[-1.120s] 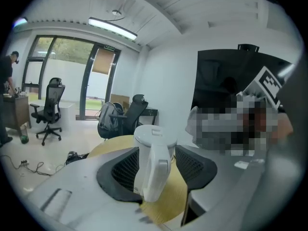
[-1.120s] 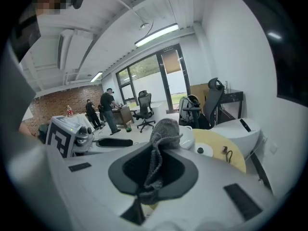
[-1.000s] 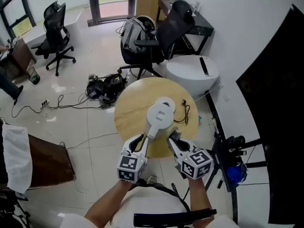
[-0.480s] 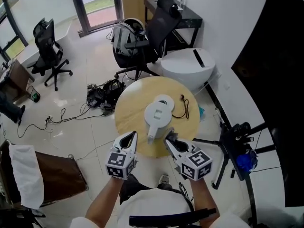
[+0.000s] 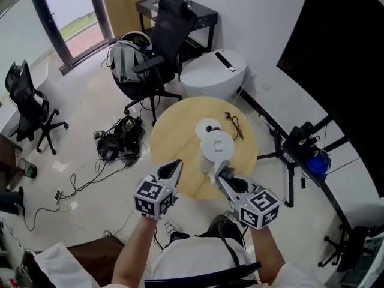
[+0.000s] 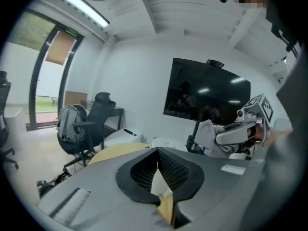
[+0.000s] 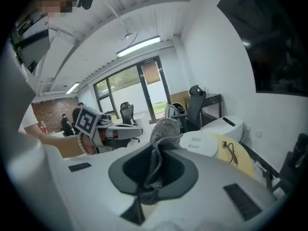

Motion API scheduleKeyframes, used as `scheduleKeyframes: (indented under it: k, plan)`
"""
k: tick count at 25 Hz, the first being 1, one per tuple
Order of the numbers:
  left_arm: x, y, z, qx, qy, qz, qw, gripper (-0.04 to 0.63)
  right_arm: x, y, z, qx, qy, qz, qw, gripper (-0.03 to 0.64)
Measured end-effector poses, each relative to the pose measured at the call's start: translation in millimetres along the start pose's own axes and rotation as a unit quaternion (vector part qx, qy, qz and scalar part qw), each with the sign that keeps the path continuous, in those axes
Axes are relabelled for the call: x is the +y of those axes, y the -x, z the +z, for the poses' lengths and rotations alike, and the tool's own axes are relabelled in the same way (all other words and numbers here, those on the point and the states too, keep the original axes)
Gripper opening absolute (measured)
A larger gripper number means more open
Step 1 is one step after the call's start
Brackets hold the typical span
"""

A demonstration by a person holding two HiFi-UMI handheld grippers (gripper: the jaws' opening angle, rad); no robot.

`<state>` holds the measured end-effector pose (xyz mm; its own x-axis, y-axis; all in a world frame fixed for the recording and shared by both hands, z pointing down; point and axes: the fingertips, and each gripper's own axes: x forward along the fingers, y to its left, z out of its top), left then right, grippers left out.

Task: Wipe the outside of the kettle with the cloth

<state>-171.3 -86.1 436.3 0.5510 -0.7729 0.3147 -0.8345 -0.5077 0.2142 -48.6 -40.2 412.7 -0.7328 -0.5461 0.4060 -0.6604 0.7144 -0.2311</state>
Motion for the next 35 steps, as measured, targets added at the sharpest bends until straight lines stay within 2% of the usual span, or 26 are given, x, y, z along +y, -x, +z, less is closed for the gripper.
scheduleKeyframes:
  k: [3,6,8,11,14,15,18,19,24,31,35]
  plan:
    - [19,-18,13,0.016,-0.021,-0.054,0.9982,0.000,15,-6,5,-0.010,-0.005,-0.032,0.999,0.031]
    - [24,-53,35,0.022,-0.044,-0.103,0.9935,0.006,8,-5,10,-0.018,-0.009,-0.058,0.998,0.031]
    - [21,-76,47,0.027,-0.047,-0.143,0.9882,0.015,0,-5,12,-0.030,-0.029,-0.065,0.997,0.031]
    - [15,-106,51,0.055,-0.029,-0.209,0.9759,0.029,-16,0,19,-0.055,-0.063,-0.079,0.993,0.031]
    - [17,-133,45,0.089,-0.024,-0.243,0.9657,0.168,-29,4,24,-0.074,-0.085,-0.100,0.989,0.031]
    - [18,-142,43,0.099,-0.012,-0.253,0.9623,0.189,-33,5,24,-0.075,-0.089,-0.108,0.987,0.031]
    - [15,-165,35,0.126,0.043,-0.293,0.9467,0.286,-46,6,23,-0.074,-0.105,-0.137,0.982,0.031]
    - [14,-170,31,0.135,0.051,-0.305,0.9416,0.291,-48,6,23,-0.076,-0.112,-0.147,0.980,0.031]
    - [6,-191,15,0.167,0.045,-0.359,0.9170,0.302,-51,0,27,-0.084,-0.139,-0.205,0.965,0.031]
    - [-13,-214,5,0.191,0.053,-0.431,0.8804,0.327,-27,-24,33,-0.108,-0.179,-0.277,0.938,0.031]
    - [-29,-224,-2,0.217,0.054,-0.454,0.8624,0.327,-7,-47,14,-0.108,-0.213,-0.326,0.915,0.031]
